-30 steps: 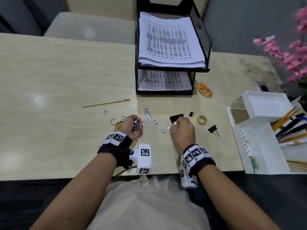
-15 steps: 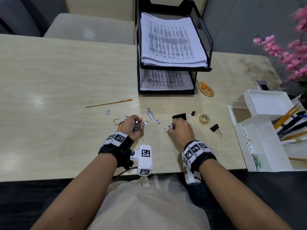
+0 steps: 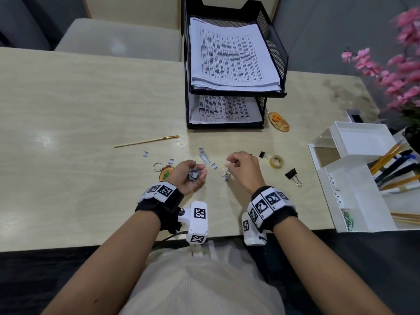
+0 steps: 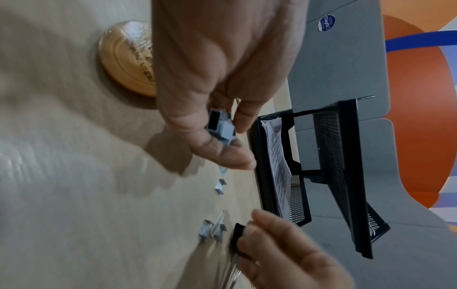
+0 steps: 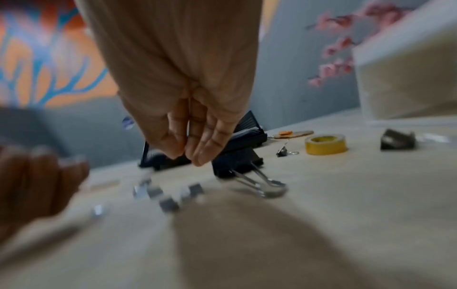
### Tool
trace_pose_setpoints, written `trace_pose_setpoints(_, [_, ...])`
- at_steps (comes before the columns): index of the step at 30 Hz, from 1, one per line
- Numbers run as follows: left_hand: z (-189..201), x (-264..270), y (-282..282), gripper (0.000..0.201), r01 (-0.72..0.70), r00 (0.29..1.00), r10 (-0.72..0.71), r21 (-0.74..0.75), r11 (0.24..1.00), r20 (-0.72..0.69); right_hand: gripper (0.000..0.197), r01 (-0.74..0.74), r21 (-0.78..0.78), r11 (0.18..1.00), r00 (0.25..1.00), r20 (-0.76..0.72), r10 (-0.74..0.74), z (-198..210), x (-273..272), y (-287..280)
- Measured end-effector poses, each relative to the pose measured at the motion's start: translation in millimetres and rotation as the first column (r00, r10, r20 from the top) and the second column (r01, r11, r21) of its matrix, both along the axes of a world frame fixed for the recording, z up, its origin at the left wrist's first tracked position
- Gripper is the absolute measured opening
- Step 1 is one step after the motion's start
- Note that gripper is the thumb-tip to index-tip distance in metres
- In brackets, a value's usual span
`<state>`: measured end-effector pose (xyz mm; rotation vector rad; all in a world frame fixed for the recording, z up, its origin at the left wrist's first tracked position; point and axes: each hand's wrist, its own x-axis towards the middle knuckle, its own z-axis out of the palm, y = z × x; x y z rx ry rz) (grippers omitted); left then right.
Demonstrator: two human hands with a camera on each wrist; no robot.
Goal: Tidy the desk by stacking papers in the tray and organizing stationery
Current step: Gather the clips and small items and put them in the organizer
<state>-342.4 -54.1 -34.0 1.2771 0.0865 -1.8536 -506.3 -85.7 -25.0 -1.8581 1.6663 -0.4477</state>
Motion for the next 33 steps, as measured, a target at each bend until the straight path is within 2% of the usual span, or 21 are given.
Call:
trace_pose_setpoints(3, [0.0, 3.0, 1.4, 0.032, -0.027, 1.000, 0.027, 0.025, 0.999, 0.004, 0.020, -0.130, 0.059, 0.990, 0.972, -0.189, 0.139, -13.5, 0.1, 4.9])
trace_pose_setpoints(6, [0.2, 5.1, 2.9, 0.032, -0.055, 0.998, 0.055, 0.034, 0.998, 0.007, 0.016, -0.124, 0.057, 0.991, 0.949, -0.286, 0.135, -21.4, 1.3, 8.3])
trace_pose_setpoints(10, [0.2, 6.2, 4.1, 0.027, -0.105, 0.994, 0.105, 0.022, 0.994, -0.008, 0.016, -0.073, 0.057, 0.996, 0.973, -0.217, 0.084, -21.3, -0.8, 10.5])
trace_pose_setpoints(13, [0.5, 5.4, 4.7, 0.030, -0.102, 0.995, 0.102, 0.021, 0.995, 0.015, 0.015, -0.126, 0.038, 0.991, 0.978, -0.163, 0.131, -17.6, 5.4, 20.3])
trace_pose_setpoints(17, [0.8, 3.0, 4.2, 0.032, -0.084, 0.996, 0.083, 0.019, 0.996, 0.032, 0.018, -0.217, -0.046, 0.975, 0.952, -0.232, 0.200, -17.4, 11.8, 32.7])
trace_pose_setpoints(20, [-1.0, 4.5, 4.4, 0.031, -0.084, 0.996, 0.084, 0.022, 0.996, 0.030, 0.018, -0.246, -0.024, 0.969, 0.938, -0.259, 0.231, -18.6, 12.6, 30.7])
trace_pose_setpoints(22, [-1.6, 6.1, 4.8, 0.031, -0.085, 0.996, 0.085, 0.027, 0.996, 0.019, 0.016, -0.184, -0.019, 0.983, 0.963, -0.202, 0.177, -17.0, 13.9, 27.6])
trace_pose_setpoints(24, [-1.8, 8.0, 4.6, 0.032, -0.094, 0.996, 0.094, 0.020, 0.995, 0.005, 0.012, -0.121, -0.017, 0.993, 0.990, -0.071, 0.119, -9.3, 19.1, 25.2])
trace_pose_setpoints(28, [-5.1, 9.9, 2.9, 0.032, -0.078, 0.996, 0.079, 0.008, 0.997, -0.041, 0.018, -0.187, 0.021, 0.982, 0.971, 0.158, 0.181, 20.8, 43.8, 20.6])
trace_pose_setpoints(31, [-3.6, 12.1, 1.0, 0.027, -0.121, 0.990, 0.120, -0.008, 0.993, -0.073, 0.018, -0.156, 0.008, 0.988, 0.959, 0.242, 0.149, 28.5, 56.7, 12.0])
trace_pose_setpoints(33, [-1.4, 16.2, -1.0, 0.032, -0.125, 0.991, 0.125, 0.000, 0.992, -0.037, 0.012, -0.079, -0.002, 0.997, 0.972, 0.220, 0.077, 24.1, 55.5, 3.4])
